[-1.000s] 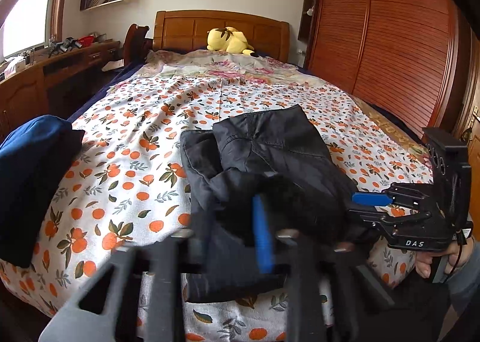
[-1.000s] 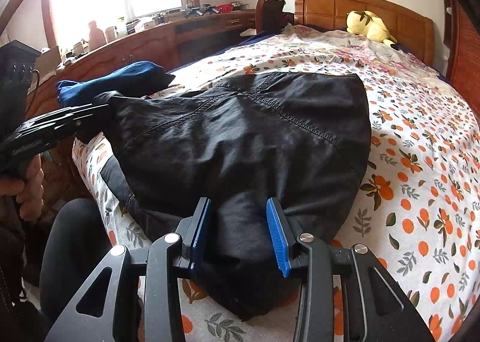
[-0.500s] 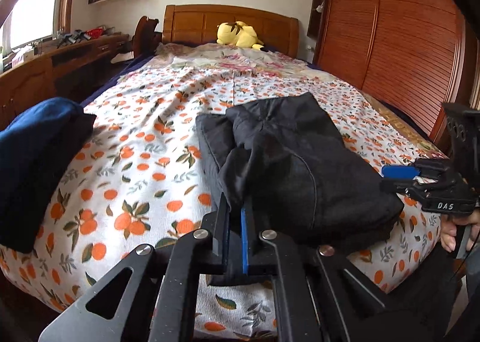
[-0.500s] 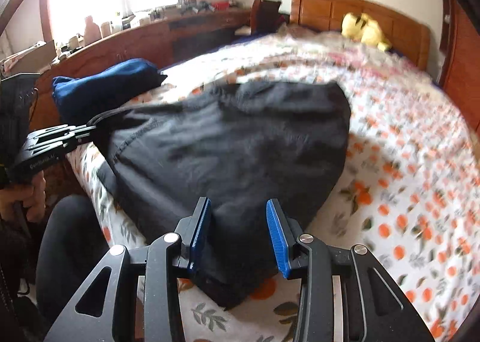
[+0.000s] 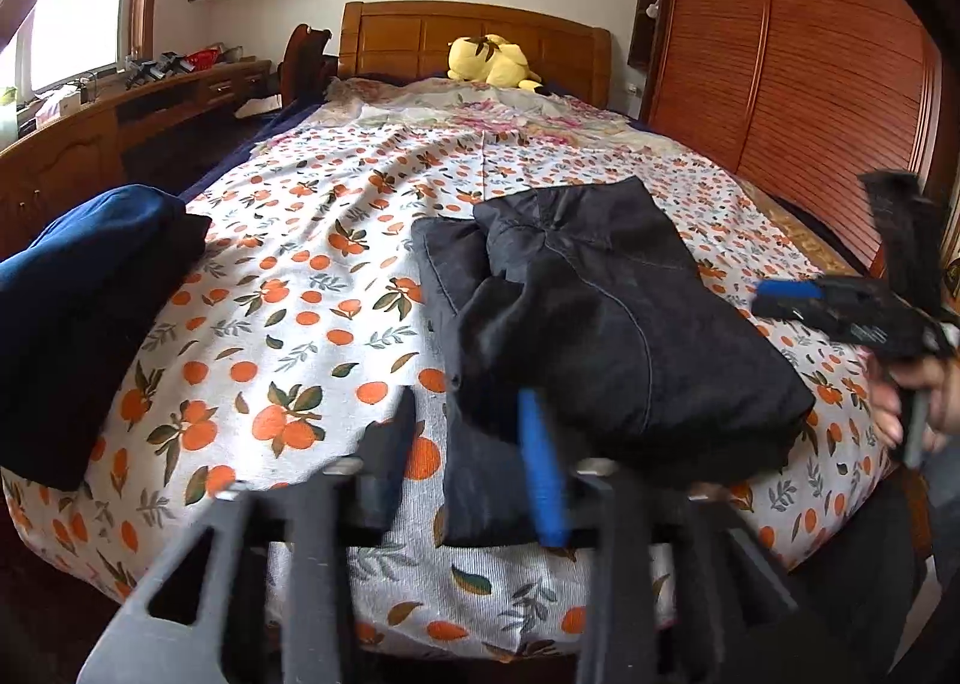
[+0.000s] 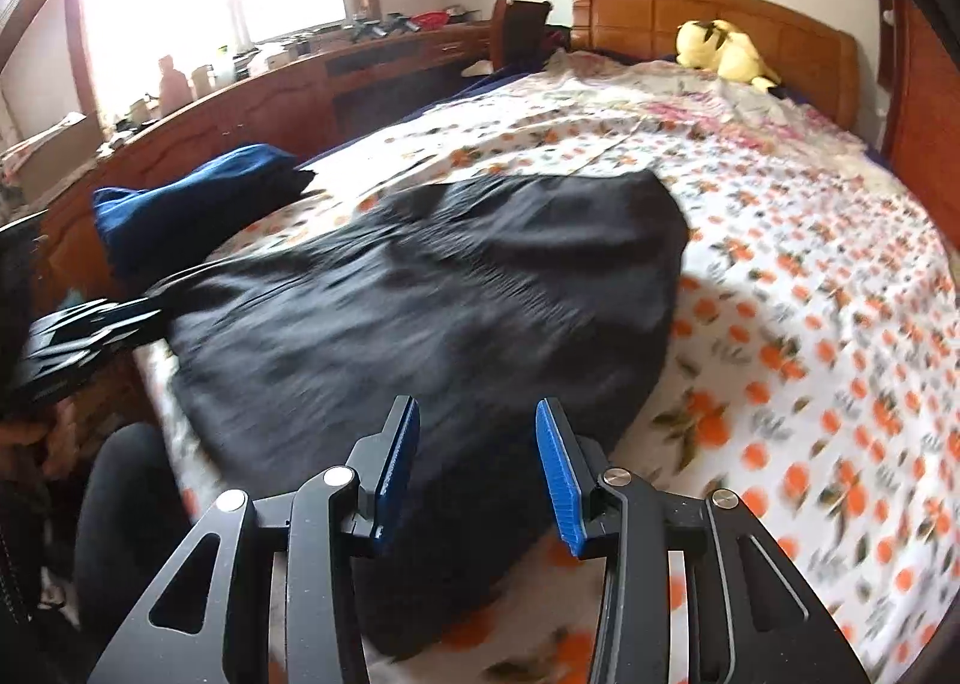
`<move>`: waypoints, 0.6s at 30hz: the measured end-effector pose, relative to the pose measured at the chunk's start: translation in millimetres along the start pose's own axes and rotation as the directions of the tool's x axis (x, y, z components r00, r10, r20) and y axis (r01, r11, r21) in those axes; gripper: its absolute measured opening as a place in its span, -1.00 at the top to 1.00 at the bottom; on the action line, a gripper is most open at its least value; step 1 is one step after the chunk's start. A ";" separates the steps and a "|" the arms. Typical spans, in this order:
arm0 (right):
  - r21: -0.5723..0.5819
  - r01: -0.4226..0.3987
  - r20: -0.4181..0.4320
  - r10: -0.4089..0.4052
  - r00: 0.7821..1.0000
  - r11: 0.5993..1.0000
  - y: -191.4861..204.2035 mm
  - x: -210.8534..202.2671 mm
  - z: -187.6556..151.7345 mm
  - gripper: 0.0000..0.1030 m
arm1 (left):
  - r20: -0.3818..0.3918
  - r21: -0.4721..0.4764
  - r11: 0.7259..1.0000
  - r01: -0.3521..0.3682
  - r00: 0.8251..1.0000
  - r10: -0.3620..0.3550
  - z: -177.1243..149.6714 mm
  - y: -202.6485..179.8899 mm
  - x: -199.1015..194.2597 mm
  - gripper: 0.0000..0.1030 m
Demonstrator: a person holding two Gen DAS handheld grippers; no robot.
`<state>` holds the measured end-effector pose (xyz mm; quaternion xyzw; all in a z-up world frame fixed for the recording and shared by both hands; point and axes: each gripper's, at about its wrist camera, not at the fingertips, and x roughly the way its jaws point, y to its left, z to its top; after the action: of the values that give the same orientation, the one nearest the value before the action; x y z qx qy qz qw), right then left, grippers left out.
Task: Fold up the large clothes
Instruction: 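Lay the lifted jacket edge back onto the bundle and open the right gripper, then close both grippers on opposite sides of the folded black jacket bundle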
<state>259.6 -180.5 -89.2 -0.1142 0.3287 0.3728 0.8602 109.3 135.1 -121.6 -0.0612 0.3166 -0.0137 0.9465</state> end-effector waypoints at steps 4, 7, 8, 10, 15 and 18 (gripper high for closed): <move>-0.035 0.073 -0.001 -0.073 0.997 0.997 -21.3 29.5 17.4 0.17 | -0.027 -0.005 1.000 -0.019 0.999 0.019 -5.7 6.8 -0.9 -0.61; -0.009 0.074 -0.014 -0.074 0.997 0.997 -38.6 57.3 29.3 0.09 | -0.064 -0.023 0.998 -0.055 0.997 0.053 -12.6 12.6 5.8 -0.62; -0.004 0.083 -0.019 -0.084 0.996 0.997 -44.1 67.4 33.0 0.06 | -0.070 -0.029 0.997 -0.075 0.995 0.073 -14.4 14.3 7.5 -0.62; 0.008 0.103 -0.030 -0.103 0.994 0.995 -49.9 86.0 37.6 -0.03 | -0.085 -0.040 0.993 -0.107 0.991 0.103 -18.2 16.9 11.6 -0.62; 0.017 0.115 -0.086 -0.113 0.990 0.993 -61.4 130.3 50.4 -0.50 | -0.109 -0.036 0.991 -0.129 0.986 0.124 -23.3 16.8 19.2 -0.62; 0.041 0.104 -0.078 -0.101 0.992 0.994 -64.5 139.7 54.3 -0.63 | -0.124 -0.028 0.991 -0.129 0.984 0.125 -24.9 13.7 23.6 -0.62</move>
<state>402.7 -122.3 -142.1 -0.1255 0.3629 0.3160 0.8676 113.0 144.5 -157.2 -0.0570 0.3772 0.0486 0.9231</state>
